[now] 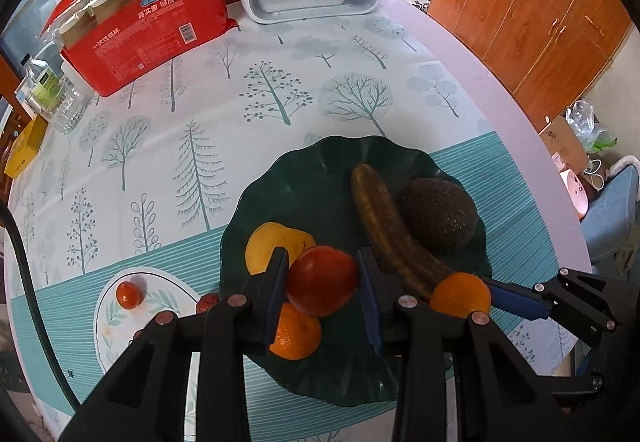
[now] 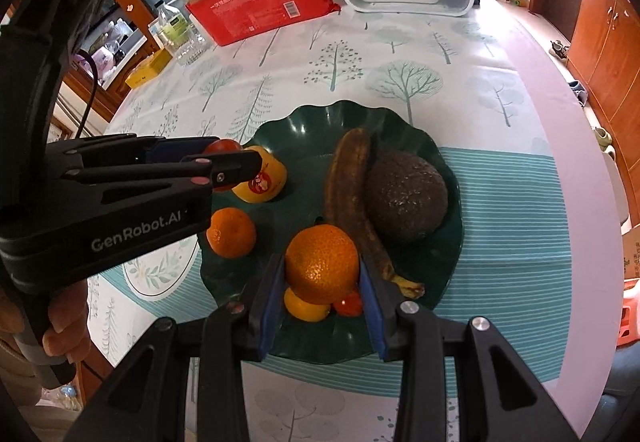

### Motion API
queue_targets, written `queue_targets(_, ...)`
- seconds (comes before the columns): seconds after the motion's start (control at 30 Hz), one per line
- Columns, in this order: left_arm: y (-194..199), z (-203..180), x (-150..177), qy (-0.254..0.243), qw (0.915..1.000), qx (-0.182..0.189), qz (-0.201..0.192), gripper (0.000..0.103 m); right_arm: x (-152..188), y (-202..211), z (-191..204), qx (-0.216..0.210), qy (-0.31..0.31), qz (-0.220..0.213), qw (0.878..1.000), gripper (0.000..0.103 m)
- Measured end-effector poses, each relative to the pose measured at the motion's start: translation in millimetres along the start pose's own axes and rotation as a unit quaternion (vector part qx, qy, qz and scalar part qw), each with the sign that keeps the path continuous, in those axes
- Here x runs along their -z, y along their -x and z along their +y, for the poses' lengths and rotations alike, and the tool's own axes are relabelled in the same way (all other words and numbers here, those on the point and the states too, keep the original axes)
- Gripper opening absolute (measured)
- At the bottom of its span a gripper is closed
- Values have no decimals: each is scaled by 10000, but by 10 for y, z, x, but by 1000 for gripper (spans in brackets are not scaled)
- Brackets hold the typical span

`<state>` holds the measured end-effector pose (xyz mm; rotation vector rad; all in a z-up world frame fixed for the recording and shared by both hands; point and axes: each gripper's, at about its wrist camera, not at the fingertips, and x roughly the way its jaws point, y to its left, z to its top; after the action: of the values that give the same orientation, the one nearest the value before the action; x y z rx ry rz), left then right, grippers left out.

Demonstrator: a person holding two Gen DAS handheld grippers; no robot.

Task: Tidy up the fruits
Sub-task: 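Carry the tangerine and red tomato into the green dish and release both, then move both open tools back over the white plate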

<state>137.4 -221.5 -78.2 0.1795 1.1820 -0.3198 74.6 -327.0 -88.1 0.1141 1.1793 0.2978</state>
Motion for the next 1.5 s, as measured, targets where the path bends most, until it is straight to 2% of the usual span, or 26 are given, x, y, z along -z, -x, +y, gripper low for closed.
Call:
queue_targets(0.03, 2, -1, 7, -16, 10000, -20, -17, 34, -7, -14, 11, 7, 8, 17, 10000, 37)
queue_targets(0.1, 13, -6, 24, -62, 10000, -53, -41, 45, -9, -32, 30, 46, 48, 38, 10000, 38)
queue_targets(0.17, 37, -4, 42, -59, 9999, -92, -96, 69, 1, -38, 51, 163, 94, 30, 9998, 38)
queue_targets(0.23, 72, -7, 64, -78, 9997, -152, -178, 77, 5, -37, 81, 207, 165, 21, 9996, 39)
queue_targets(0.3, 92, -4, 80, -112, 9995, -215, -206, 78, 11, -21, 100, 246, 194, -18, 9995, 46)
queue_targets(0.37, 103, 6, 94, -105, 9995, -235, -203, 78, 11, -4, 108, 265, 210, -52, 9994, 48)
queue_targets(0.9, 355, 196, 289, 162, 9990, -253, -332, 79, 44, 136, 157, 340, 40, -148, 9993, 48)
queue_targets(1.5, 745, 629, 796, 459, 9971, -320, -511, 80, 187, 296, 638, 513, 234, -250, 9981, 48)
